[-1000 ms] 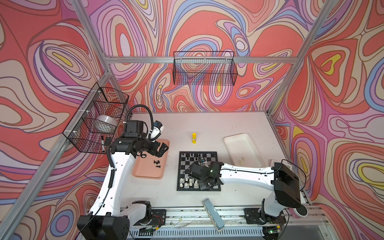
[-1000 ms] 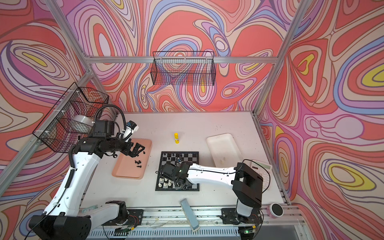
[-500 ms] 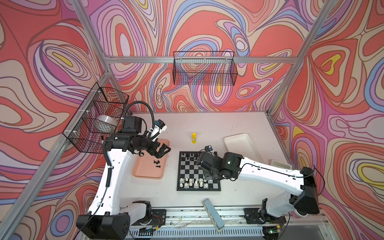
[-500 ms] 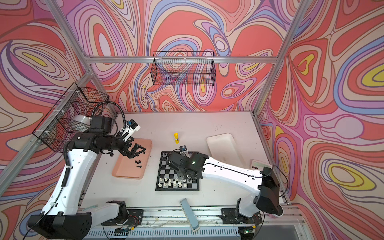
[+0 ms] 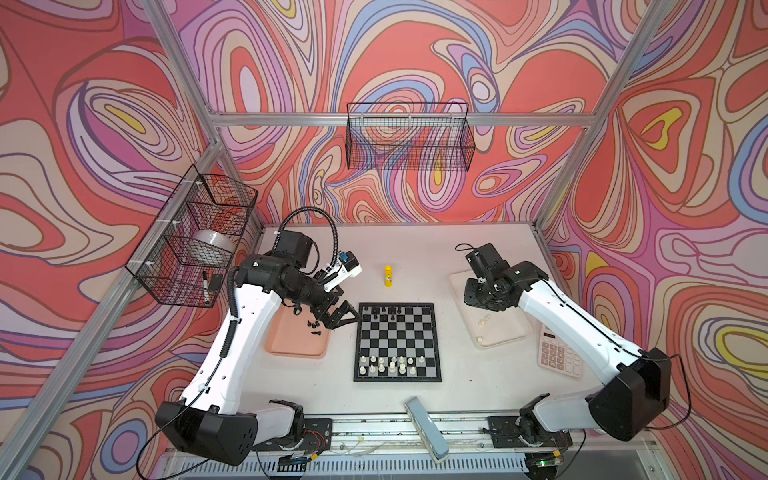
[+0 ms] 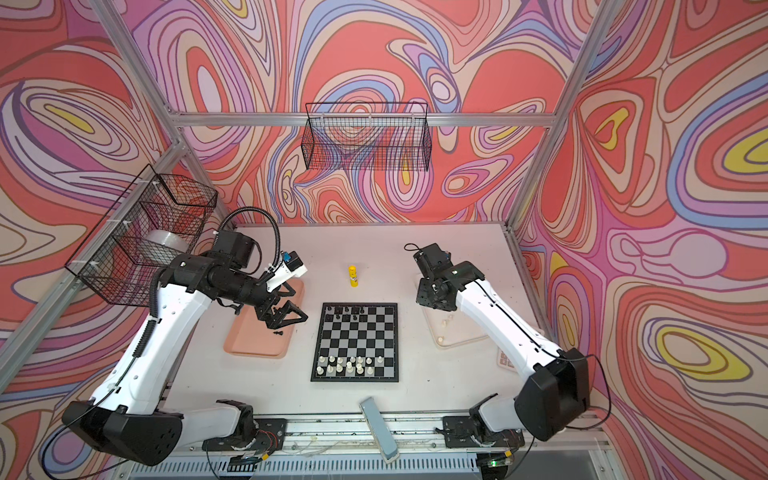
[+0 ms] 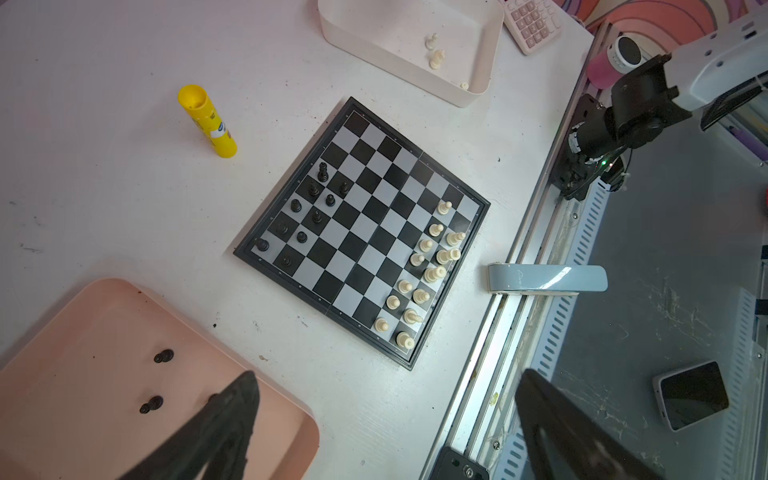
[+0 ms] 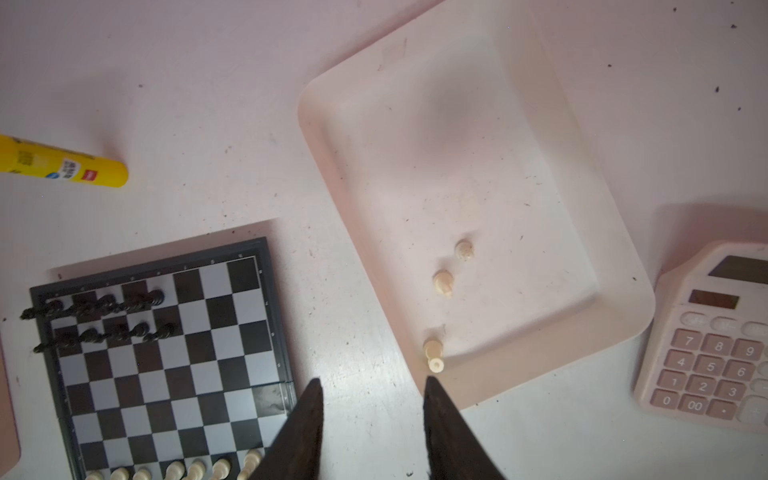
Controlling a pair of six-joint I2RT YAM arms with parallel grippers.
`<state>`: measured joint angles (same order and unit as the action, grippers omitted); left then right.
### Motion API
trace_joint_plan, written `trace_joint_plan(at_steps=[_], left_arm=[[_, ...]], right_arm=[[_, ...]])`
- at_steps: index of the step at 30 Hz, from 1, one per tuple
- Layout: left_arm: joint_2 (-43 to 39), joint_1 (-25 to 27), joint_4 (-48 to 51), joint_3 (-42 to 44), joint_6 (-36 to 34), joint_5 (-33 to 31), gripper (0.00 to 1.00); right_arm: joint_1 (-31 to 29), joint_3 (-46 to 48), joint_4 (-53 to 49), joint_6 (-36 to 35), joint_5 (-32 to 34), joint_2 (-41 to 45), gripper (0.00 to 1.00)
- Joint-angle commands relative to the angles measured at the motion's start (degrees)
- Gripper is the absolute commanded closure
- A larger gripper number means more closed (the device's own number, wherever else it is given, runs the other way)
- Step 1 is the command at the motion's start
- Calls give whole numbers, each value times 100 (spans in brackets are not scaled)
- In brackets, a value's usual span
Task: Set up the chess pieces on the board
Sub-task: 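Move the right gripper back to the white tray while the left reaches toward the board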
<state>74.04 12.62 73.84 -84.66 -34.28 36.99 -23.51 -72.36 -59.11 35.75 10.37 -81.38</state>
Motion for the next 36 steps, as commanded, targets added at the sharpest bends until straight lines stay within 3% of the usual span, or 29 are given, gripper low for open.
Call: trace_joint_plan(at_steps=[1, 5, 12, 36], left_arm=[[115, 127, 43, -100, 30, -8, 3], [163, 187, 51, -118, 53, -25, 3], [69, 196, -147, 65, 217, -67, 3], [-28, 196, -161, 213, 339, -245, 3]], right_arm=[[611, 259, 340, -359, -348, -203, 62], [972, 286, 427, -588, -383, -586, 68], [1005, 681, 791, -678, -686, -960, 76], [1004, 1443, 1376, -908, -327, -1284, 75]])
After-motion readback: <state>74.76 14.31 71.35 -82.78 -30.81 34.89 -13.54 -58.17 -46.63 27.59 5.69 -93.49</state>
